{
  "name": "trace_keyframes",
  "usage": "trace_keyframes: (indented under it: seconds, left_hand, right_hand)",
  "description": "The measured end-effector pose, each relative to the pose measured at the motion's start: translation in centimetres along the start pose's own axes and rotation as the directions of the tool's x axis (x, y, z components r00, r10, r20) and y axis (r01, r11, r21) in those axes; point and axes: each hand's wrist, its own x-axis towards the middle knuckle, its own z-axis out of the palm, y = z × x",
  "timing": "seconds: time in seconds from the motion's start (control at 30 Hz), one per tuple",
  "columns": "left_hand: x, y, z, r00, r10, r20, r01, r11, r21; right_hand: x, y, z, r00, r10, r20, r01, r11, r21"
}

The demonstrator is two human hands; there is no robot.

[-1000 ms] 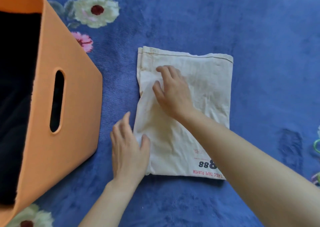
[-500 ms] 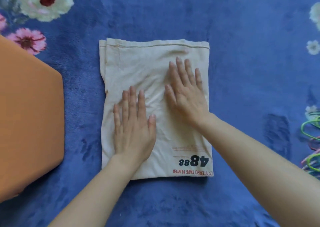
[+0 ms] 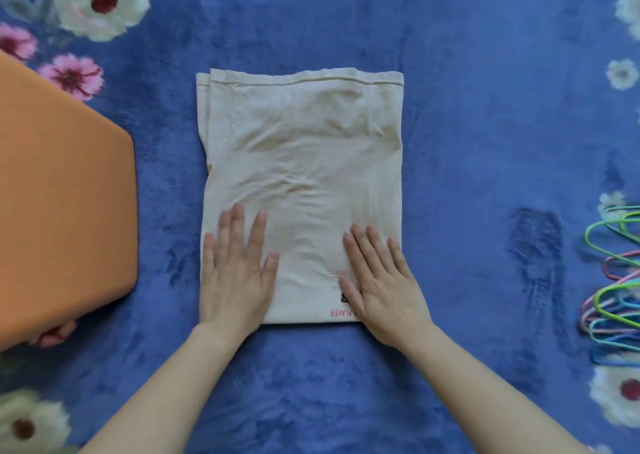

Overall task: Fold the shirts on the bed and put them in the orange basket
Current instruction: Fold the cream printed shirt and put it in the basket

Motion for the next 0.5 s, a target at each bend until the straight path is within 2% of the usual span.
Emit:
trace_keyframes:
  seconds: [0.13,0.2,0.23,0.27,0.33,0.37,0.4,0.47,0.5]
  left_hand:
    - [-3.5,-2.1,-0.8,0.957,-0.29,0.031,0.291,0.949,-0.125]
    - [-4.9,-1.5,-1.8,0.929,-0.369,0.013,0.359,0.896,-0.26]
    - [-5.0,-1.1,-2.5,0.916,-0.401,0.018,0.379,0.847,-0.372]
    - [-5.0,-0.7,-3.1,0.89,-0.454,0.054,0.416,0.757,-0.503]
    - [-4.9,-0.5,-3.9,0.804,-0.564,0.19,0.518,0.505,-0.69]
    - [-4.9,-0.5,-4.1,0.766,-0.586,0.264,0.562,0.412,-0.718]
    - [-4.8,-0.6,-4.0,0.748,-0.584,0.315,0.584,0.355,-0.73]
    - [-4.8,-0.7,-4.1,0.741,-0.558,0.374,0.581,0.253,-0.774]
    - [-4.9,-0.7,-4.5,0.735,-0.548,0.398,0.569,0.181,-0.802]
  right_hand:
    - [-1.9,2.3,-1.2,1.0,0.015,0.006,-0.015,0.999,0.03]
    - [-2.6,2.5,-2.3,0.99,0.139,-0.017,-0.134,0.975,0.178]
    - [-2.8,2.5,-2.8,0.963,0.268,-0.016,-0.251,0.918,0.308]
    - [-2.9,2.2,-3.6,0.914,0.404,0.026,-0.372,0.813,0.448]
    - [-3.1,1.4,-4.5,0.804,0.561,0.199,-0.543,0.556,0.629]
    - [-3.1,1.1,-4.7,0.768,0.577,0.278,-0.593,0.477,0.649]
    - [-2.9,0.8,-4.7,0.749,0.577,0.325,-0.62,0.44,0.65]
    - [-2.4,0.8,-5.1,0.734,0.55,0.398,-0.643,0.376,0.667]
    - [-2.1,1.0,-5.5,0.726,0.522,0.447,-0.645,0.29,0.707]
